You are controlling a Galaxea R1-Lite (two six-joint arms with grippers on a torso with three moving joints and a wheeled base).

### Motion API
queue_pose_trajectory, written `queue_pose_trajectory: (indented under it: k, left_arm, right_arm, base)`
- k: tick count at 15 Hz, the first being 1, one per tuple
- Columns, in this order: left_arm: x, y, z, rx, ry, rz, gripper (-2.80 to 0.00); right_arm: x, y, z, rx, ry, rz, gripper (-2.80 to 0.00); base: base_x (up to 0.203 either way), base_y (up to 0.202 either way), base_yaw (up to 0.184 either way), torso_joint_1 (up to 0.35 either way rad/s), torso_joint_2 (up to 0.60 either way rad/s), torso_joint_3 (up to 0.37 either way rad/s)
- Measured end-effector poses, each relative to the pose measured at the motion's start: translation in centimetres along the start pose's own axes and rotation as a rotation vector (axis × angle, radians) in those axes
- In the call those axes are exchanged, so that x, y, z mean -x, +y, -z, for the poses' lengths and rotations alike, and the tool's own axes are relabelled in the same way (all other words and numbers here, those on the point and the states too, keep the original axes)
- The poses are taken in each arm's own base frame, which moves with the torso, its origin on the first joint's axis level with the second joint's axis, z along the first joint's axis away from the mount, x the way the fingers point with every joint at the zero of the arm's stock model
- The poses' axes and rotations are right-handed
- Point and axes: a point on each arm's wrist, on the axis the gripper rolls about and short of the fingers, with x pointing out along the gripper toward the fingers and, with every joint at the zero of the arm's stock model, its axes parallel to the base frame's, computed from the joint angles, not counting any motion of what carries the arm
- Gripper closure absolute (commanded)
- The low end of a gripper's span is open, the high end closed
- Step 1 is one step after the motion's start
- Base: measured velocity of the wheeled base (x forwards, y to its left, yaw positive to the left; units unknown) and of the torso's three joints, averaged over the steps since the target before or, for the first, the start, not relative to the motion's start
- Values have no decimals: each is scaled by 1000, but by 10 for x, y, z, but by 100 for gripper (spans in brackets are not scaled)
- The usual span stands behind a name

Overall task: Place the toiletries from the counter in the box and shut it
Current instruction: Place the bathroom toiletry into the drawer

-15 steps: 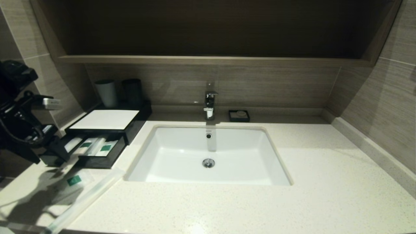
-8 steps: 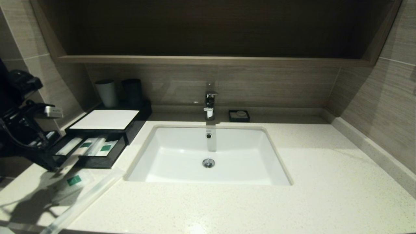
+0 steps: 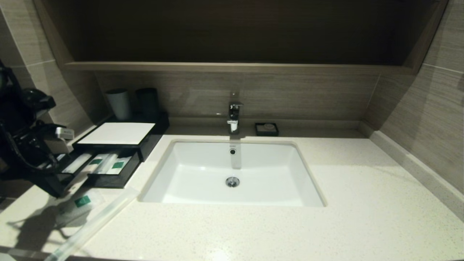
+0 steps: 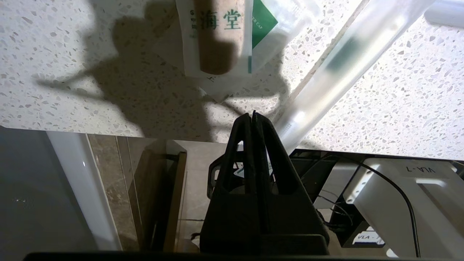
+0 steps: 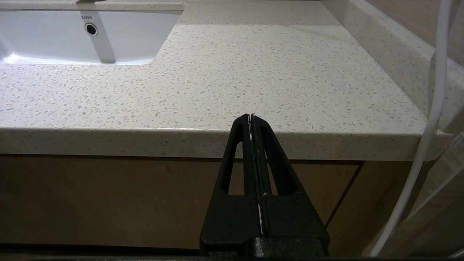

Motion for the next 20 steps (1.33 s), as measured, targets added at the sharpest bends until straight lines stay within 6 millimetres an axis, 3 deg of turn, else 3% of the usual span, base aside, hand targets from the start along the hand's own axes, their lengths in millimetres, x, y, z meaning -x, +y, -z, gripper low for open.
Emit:
queue_pose_trajectory:
  k: [13, 20]
  left_arm:
    - [-30, 7, -5, 9, 56, -51, 0]
    - [-35, 9, -18, 31, -18, -65, 0]
  right_arm:
    - [0, 0, 0, 0, 0, 0, 0]
    - [0, 0, 0, 0, 0, 0, 0]
  base:
    - [0, 0, 0, 0, 0, 0]
    - [0, 0, 0, 0, 0, 0]
